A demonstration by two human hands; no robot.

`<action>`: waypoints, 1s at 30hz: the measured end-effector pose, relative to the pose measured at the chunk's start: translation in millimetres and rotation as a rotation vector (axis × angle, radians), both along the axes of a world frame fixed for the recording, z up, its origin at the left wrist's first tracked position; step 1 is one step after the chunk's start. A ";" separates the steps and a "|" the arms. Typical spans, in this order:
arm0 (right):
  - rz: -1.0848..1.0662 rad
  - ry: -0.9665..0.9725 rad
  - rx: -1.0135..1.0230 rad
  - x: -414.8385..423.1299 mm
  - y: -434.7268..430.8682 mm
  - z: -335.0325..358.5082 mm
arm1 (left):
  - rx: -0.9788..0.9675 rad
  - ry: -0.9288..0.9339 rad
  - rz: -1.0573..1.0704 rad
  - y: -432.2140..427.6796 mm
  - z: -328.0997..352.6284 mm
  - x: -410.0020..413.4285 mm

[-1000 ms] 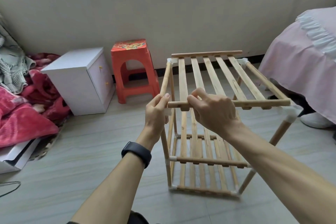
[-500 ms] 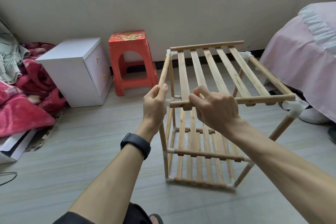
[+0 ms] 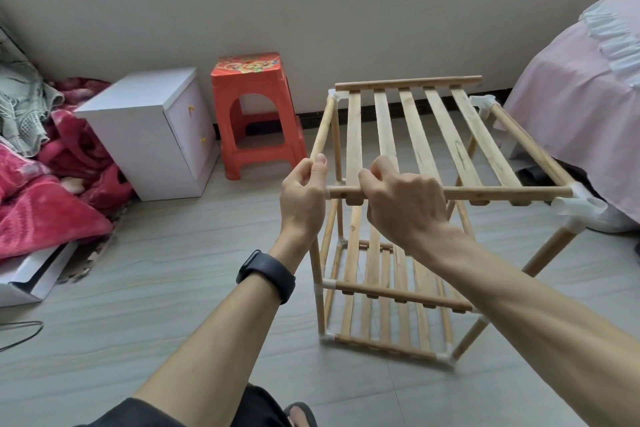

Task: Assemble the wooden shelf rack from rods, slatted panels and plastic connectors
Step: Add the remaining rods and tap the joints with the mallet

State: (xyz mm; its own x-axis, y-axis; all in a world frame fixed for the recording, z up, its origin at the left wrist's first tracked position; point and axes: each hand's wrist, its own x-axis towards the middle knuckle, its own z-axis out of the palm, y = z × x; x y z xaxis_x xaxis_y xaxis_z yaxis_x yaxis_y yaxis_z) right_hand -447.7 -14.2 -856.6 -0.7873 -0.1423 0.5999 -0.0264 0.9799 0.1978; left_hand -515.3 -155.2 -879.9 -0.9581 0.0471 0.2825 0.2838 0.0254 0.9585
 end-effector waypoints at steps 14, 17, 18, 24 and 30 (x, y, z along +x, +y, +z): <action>-0.145 -0.141 -0.032 -2.2 -24.6 3.2 | 0.002 -0.035 0.054 9.1 5.0 6.5; -0.151 -0.162 -0.044 0.4 -25.6 5.4 | -0.005 -0.028 0.043 5.9 8.9 10.7; -0.144 -0.179 -0.055 3.0 -24.3 6.4 | -0.019 -0.028 0.022 4.0 8.6 10.9; -0.011 -0.292 -0.143 17.3 3.7 9.0 | -0.102 -0.063 -0.120 -4.8 4.6 4.3; -0.038 -0.315 -0.108 25.2 16.1 7.5 | -0.087 -0.307 -0.274 -9.1 24.2 -9.7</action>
